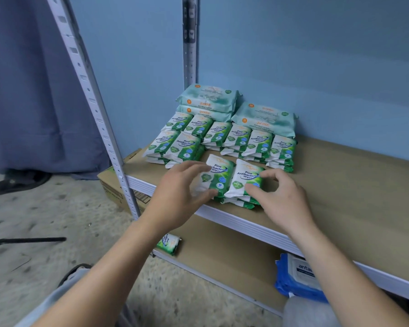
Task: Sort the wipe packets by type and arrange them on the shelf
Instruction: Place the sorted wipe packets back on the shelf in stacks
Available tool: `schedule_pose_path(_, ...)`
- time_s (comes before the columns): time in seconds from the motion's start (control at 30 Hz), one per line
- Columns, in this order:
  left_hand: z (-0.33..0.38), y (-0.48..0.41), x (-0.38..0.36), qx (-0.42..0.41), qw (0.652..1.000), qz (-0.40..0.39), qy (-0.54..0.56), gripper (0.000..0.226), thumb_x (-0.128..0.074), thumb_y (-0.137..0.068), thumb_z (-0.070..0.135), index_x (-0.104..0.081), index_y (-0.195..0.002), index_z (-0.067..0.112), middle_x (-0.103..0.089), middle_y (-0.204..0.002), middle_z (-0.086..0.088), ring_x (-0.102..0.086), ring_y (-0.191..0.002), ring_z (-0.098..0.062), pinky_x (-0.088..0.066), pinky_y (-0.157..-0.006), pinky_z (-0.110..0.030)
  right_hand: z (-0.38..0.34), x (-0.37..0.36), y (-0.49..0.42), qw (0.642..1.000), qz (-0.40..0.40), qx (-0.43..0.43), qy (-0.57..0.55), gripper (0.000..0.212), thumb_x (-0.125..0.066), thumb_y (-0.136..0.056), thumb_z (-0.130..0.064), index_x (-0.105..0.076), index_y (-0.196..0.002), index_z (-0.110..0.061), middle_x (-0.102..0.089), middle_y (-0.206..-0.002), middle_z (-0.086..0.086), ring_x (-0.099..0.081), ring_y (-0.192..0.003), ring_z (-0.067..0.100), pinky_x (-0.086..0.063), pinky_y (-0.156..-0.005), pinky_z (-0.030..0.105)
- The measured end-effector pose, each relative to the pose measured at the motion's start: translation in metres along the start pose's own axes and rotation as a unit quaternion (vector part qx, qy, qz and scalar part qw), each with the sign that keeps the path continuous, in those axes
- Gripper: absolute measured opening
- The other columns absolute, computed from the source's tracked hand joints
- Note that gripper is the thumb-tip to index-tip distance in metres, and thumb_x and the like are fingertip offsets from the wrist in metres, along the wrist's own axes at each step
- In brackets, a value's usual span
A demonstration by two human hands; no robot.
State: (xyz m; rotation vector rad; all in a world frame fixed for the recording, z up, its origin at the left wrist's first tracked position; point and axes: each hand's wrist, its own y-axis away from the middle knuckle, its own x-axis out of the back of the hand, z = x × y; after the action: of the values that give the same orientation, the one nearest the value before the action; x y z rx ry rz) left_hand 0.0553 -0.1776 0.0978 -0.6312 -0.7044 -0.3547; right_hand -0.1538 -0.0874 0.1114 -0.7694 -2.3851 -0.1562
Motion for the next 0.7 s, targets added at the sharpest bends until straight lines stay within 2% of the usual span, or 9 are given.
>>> schedule_pose_path(0.13, -0.008, 0.001, 0.001, -0.035, 0.998, -0.031, -0.036, 0.044, -0.082, -0.081, 0.036, -0.071, -0.122, 0.026, -0.063, -0.13, 0.01, -0.062, -0.11, -0.01, -0.05, -0.093, -0.031, -0.003, -0.005, 0.011, 0.999, -0.033, 0.022, 0.031, 0.037, -0.076, -0.08, -0.045, -0.064, -0.112, -0.031, -0.064, -0.095, -0.006, -0.053, -0.08, 0.013, -0.037, -0.06, 0.023)
schedule_pose_path(0.23, -0.012, -0.001, -0.002, -0.053, 0.996, -0.006, -0.07, 0.038, -0.081, -0.084, 0.028, -0.073, -0.12, 0.025, -0.067, -0.126, 0.009, -0.065, -0.107, -0.015, -0.053, -0.088, -0.035, -0.003, -0.013, 0.01, 0.999, -0.024, 0.027, 0.02, 0.037, -0.076, -0.08, -0.044, -0.065, -0.113, -0.031, -0.061, -0.085, -0.004, -0.049, -0.071, 0.013, -0.034, -0.057, 0.021)
schedule_pose_path(0.4, -0.027, -0.012, -0.001, -0.099, 0.979, 0.03, -0.175, 0.035, -0.084, -0.079, 0.031, -0.076, -0.113, 0.023, -0.073, -0.117, 0.007, -0.064, -0.112, -0.022, -0.047, -0.09, -0.041, -0.008, -0.023, 0.004, 0.997, -0.042, 0.063, 0.02, 0.046, -0.079, -0.079, -0.041, -0.066, -0.121, -0.028, -0.065, -0.113, -0.009, -0.056, -0.099, 0.007, -0.037, -0.075, 0.021)
schedule_pose_path(0.53, -0.039, -0.02, -0.002, -0.105, 0.971, 0.056, -0.209, 0.033, -0.083, -0.08, 0.03, -0.075, -0.111, 0.023, -0.071, -0.122, 0.005, -0.059, -0.125, -0.027, -0.038, -0.094, -0.042, -0.006, -0.034, -0.005, 0.994, -0.052, 0.099, 0.018, 0.058, -0.086, -0.073, -0.033, -0.065, -0.127, -0.025, -0.064, -0.121, -0.01, -0.06, -0.107, 0.011, -0.047, -0.091, 0.025)
schedule_pose_path(0.6, -0.042, -0.022, -0.005, -0.095, 0.971, 0.06, -0.213, 0.03, -0.082, -0.081, 0.029, -0.075, -0.109, 0.024, -0.064, -0.134, -0.001, -0.051, -0.132, -0.033, -0.037, -0.097, -0.046, -0.005, -0.038, -0.012, 0.99, -0.047, 0.13, 0.036, 0.059, -0.086, -0.075, -0.025, -0.064, -0.13, -0.021, -0.063, -0.127, -0.009, -0.06, -0.113, 0.013, -0.04, -0.093, 0.014)
schedule_pose_path(0.67, -0.045, -0.028, -0.008, -0.079, 0.971, 0.06, -0.216, 0.028, -0.081, -0.08, 0.029, -0.075, -0.107, 0.024, -0.057, -0.143, -0.006, -0.046, -0.136, -0.038, -0.037, -0.101, -0.051, -0.005, -0.039, -0.02, 0.986, -0.046, 0.145, 0.062, 0.063, -0.084, -0.078, -0.024, -0.061, -0.136, -0.019, -0.056, -0.141, -0.006, -0.051, -0.128, 0.012, -0.025, -0.096, 0.002)
schedule_pose_path(0.7, -0.048, -0.032, -0.01, -0.077, 0.972, 0.057, -0.214, 0.028, -0.081, -0.08, 0.028, -0.075, -0.107, 0.023, -0.057, -0.143, -0.008, -0.046, -0.136, -0.039, -0.038, -0.101, -0.053, -0.004, -0.039, -0.024, 0.986, -0.046, 0.144, 0.074, 0.065, -0.083, -0.08, -0.025, -0.058, -0.14, -0.02, -0.051, -0.147, -0.004, -0.046, -0.135, 0.012, -0.018, -0.098, 0.0)
